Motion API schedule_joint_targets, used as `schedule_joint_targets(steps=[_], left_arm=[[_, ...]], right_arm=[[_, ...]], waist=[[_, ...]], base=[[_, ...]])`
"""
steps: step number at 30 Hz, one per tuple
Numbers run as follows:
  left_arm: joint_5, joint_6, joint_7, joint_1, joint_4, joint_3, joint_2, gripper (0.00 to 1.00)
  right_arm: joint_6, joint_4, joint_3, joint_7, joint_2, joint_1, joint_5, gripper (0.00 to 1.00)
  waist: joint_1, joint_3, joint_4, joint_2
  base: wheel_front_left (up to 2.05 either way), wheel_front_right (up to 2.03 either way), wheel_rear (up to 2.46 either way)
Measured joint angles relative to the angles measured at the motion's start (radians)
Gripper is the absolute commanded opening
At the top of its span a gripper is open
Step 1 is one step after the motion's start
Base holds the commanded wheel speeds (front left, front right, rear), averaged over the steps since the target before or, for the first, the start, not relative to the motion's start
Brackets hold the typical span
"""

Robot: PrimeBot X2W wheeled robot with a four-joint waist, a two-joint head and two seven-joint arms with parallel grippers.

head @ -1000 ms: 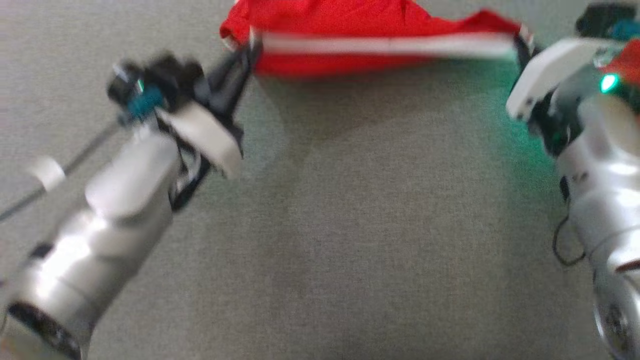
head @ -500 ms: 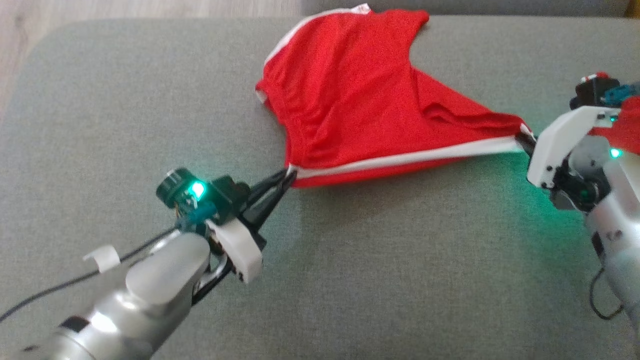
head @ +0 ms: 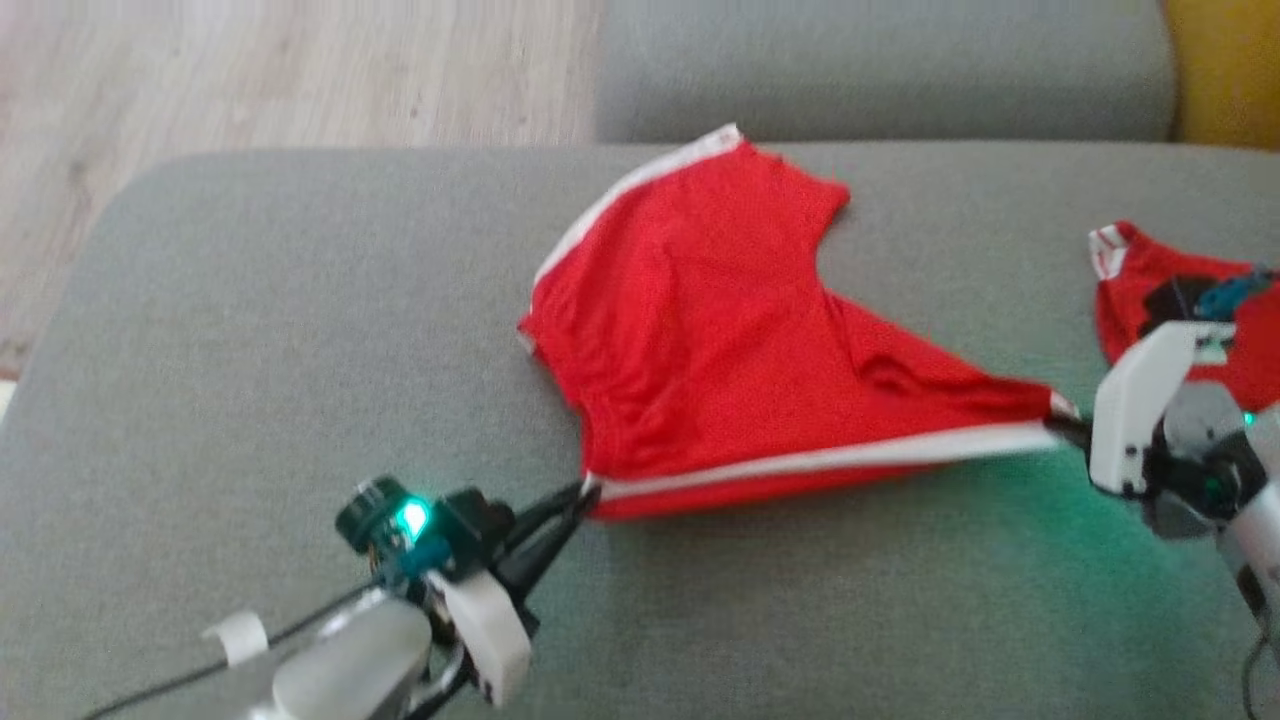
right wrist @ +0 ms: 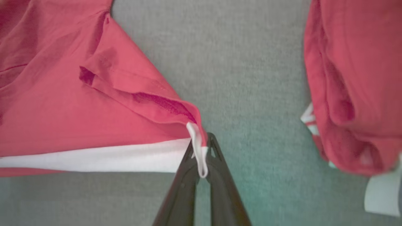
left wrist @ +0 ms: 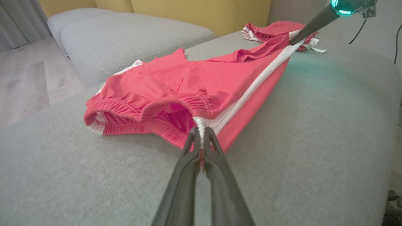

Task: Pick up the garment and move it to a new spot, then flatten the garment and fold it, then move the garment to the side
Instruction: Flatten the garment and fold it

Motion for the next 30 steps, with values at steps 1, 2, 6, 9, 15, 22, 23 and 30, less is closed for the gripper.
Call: schedule_joint_targets(steps=[1,2,6,9,15,22,23,30], left_arm=[[0.0,0.0,0.0,0.017,-0.005,0.0,0.001,0.0],[0.0,0.0,0.0,0.035,-0.011,0.0,0.001,0.0],[0.0,0.0,0.0,0.115,-0.06,-0.013,0.007,0.0],[-0.003,0.001,0.001,0.167,-0.102,-0.033,0.008,0.0],[-0.007,0.031,0.023,0.216,-0.195,-0.044,0.016,0.0],[-0.007,0.062,0.033,0.201,-0.24,-0.032,0.024,0.0],[-0.012,0.064,0.033,0.192,-0.242,-0.03,0.024,0.0],[-0.014,0.063,0.03,0.089,-0.239,0.007,0.007,0.0]], right_arm=[[0.0,-0.01,0.006,0.016,-0.008,0.015,0.008,0.0],[0.0,-0.02,0.013,0.035,-0.017,0.032,0.015,0.0],[0.0,-0.068,0.018,0.125,-0.065,0.109,0.046,0.0],[0.0,-0.113,0.017,0.195,-0.109,0.166,0.055,0.0],[0.0,-0.193,-0.052,0.289,-0.149,0.235,0.068,0.0],[0.0,-0.257,-0.167,0.36,-0.128,0.221,-0.007,0.0],[0.0,-0.261,-0.182,0.37,-0.12,0.214,-0.027,0.0],[0.0,-0.269,-0.306,0.497,-0.057,0.049,-0.17,0.0]], waist=[[0.0,-0.014,-0.003,0.0],[0.0,-0.028,-0.006,0.0],[-0.0001,-0.08,-0.02,0.0],[0.0,-0.11,-0.028,0.0],[0.0,-0.135,-0.034,0.0],[0.0002,-0.115,-0.01,0.0],[0.0002,-0.109,-0.006,0.0],[0.0006,-0.034,0.045,0.0]], base=[[0.0,0.0,0.0],[0.0,0.0,0.0],[0.0,0.0,0.0],[0.0,0.0,0.0],[0.0,0.0,0.0],[0.0,0.0,0.0],[0.0,0.0,0.0],[0.0,0.0,0.0]])
